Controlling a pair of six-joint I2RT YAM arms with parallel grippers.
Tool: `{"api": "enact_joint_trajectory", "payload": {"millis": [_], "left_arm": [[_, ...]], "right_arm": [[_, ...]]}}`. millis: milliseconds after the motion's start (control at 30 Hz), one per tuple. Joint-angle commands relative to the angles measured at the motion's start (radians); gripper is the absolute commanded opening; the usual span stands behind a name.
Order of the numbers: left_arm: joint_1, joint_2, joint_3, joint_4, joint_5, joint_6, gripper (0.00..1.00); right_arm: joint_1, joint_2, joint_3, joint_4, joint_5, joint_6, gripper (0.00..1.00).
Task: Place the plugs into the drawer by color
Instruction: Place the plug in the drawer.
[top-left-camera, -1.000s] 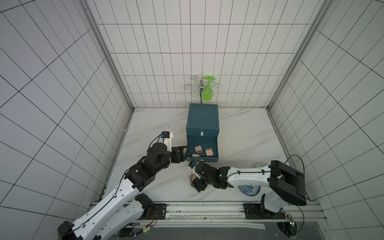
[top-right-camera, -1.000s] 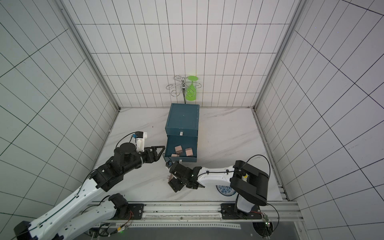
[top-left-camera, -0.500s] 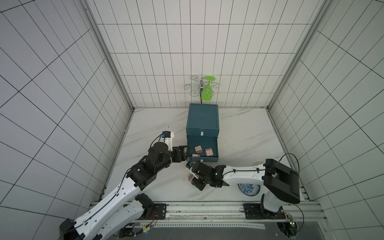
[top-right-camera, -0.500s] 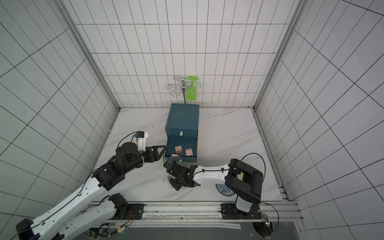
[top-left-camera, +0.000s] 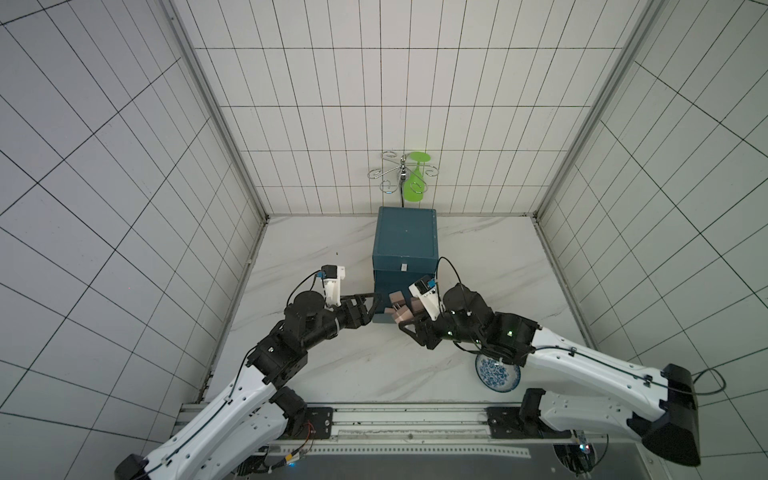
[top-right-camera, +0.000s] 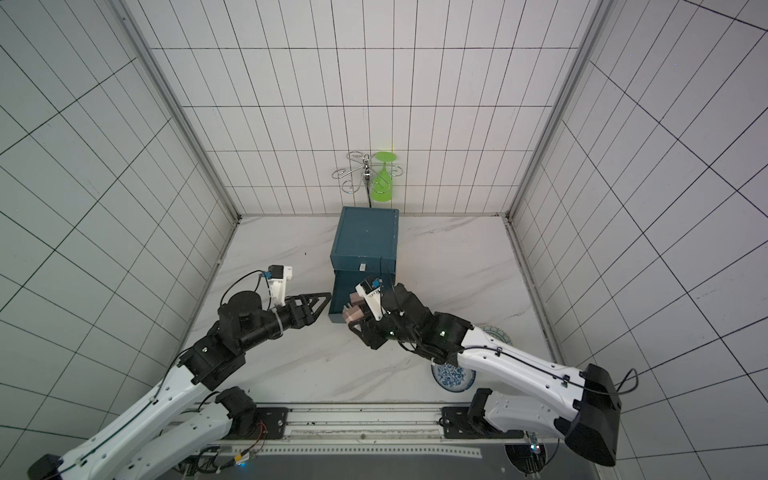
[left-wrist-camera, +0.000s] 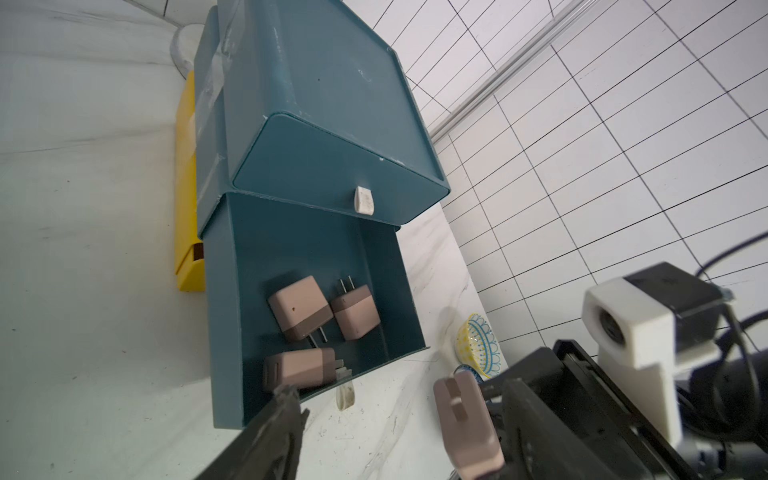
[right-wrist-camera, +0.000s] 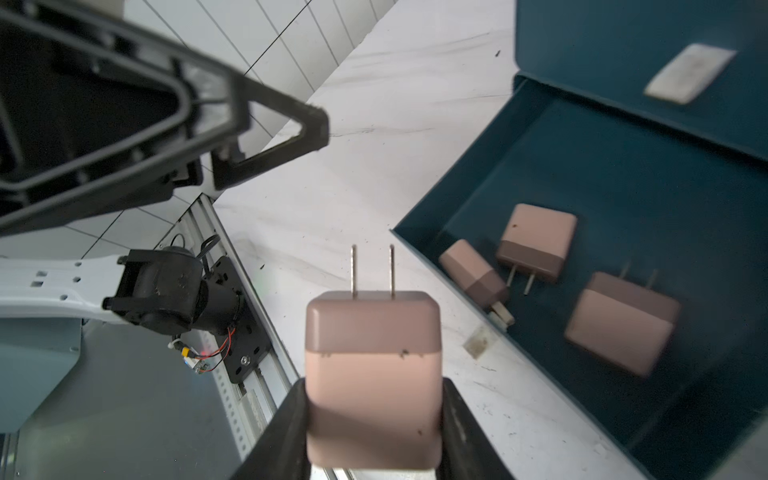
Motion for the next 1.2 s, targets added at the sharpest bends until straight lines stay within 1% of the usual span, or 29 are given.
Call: {"api": "enact_joint_trajectory", "payload": {"millis": [0,100,167,367,533,700,767,900,1033,1167], "left_arm": [[0.004,0.006,-0.021,0.068,0.032,-0.032,0.77],[0.004,0.029,-0.039,0.096,0.040,-0.027,0.77],[0.005,0.038,-0.038,0.091,0.031,-0.015,0.77],[0.005,0.010,-0.060,0.074,-0.025,-0.010,0.77],[0.005,0.001,-0.079,0.078,-0.032,-0.007,0.78],[0.005,0.010,-0.089,0.083,-0.039,-0.001,0.78],[0.005,0.019,-0.091,0.090,-0.041,-0.001,0.78],[0.004,0.051,-0.097,0.113,-0.029,-0.001,0.78],[0.005,0.070,-0.095,0.116,-0.027,0.002,0.78],[0.004,0.085,-0.098,0.136,-0.020,-0.002,0.78]], "right_arm": [[-0.052,0.002,0.074,-0.099,-0.023,0.020,0.20],[-0.073,0.055,0.146,-0.190,0.091,0.013,0.21],[-0.075,0.106,0.194,-0.238,0.144,-0.001,0.20],[-0.100,0.263,0.300,-0.308,0.223,-0.032,0.20],[-0.138,0.368,0.350,-0.320,0.232,-0.053,0.19],[-0.144,0.462,0.406,-0.339,0.266,-0.082,0.20],[-0.145,0.487,0.424,-0.341,0.280,-0.091,0.20],[-0.146,0.524,0.440,-0.342,0.306,-0.104,0.25],[-0.146,0.560,0.448,-0.352,0.327,-0.109,0.26],[-0.146,0.594,0.463,-0.349,0.322,-0.116,0.26]]}}
